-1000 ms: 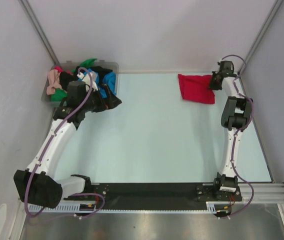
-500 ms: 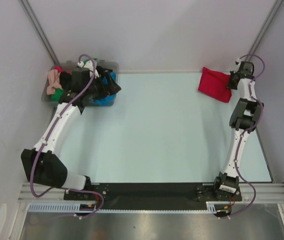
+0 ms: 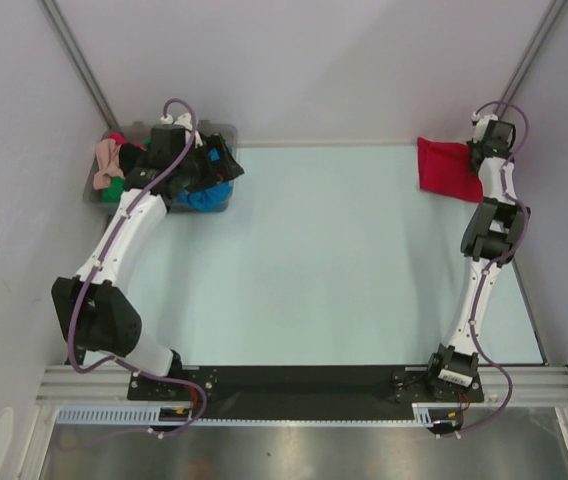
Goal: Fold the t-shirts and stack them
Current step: Neatly place the folded tshirt to the corner, then reset both grippers
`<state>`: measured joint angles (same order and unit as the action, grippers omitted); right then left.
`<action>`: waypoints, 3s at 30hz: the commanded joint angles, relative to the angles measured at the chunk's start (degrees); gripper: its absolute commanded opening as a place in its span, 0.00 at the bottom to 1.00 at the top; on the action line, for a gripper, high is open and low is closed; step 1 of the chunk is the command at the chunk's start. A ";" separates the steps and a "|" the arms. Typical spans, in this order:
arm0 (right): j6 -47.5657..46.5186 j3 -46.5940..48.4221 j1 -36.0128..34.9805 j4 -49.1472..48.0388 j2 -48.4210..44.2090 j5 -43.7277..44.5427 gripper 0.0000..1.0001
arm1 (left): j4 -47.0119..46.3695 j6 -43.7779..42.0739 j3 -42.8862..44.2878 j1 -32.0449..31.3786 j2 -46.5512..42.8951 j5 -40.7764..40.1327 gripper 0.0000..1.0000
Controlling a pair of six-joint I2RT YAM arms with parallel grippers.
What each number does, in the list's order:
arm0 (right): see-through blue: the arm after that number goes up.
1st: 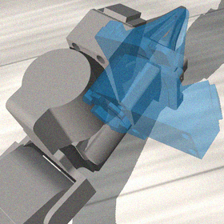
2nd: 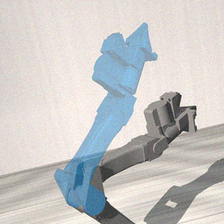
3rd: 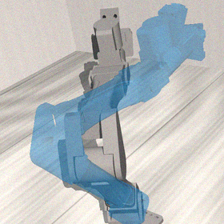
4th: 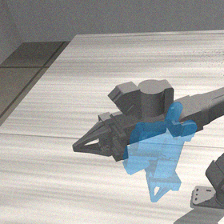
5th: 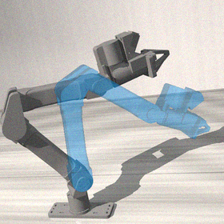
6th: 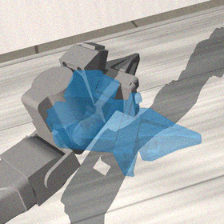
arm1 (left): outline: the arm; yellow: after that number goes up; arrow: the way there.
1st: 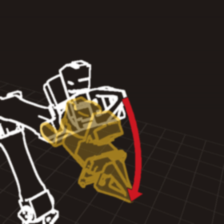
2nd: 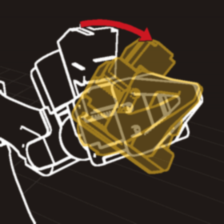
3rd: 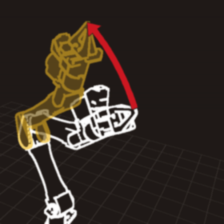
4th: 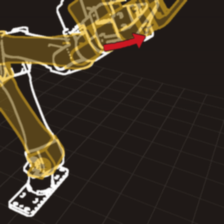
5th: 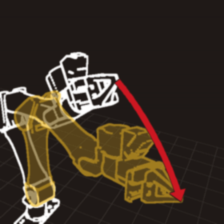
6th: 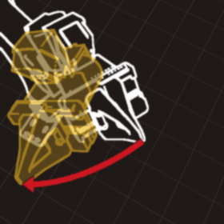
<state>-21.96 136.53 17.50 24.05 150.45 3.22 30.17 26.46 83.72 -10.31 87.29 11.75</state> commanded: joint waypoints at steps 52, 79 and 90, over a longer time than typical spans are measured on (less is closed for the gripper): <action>33.90 -71.14 -38.57 -19.58 -69.69 4.76 1.00 | 10.07 10.63 -26.58 17.64 -30.59 -13.60 1.00; 39.26 -50.88 -41.83 -27.13 -49.41 0.72 1.00 | -2.05 16.35 -43.64 36.06 -30.95 -14.30 1.00; 36.28 -14.60 -38.42 -4.62 -24.47 4.42 1.00 | 2.60 14.76 -42.33 32.90 -33.93 -18.87 1.00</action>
<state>15.31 121.08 -25.39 13.47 129.80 4.69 30.39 42.00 39.13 23.44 55.86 -4.89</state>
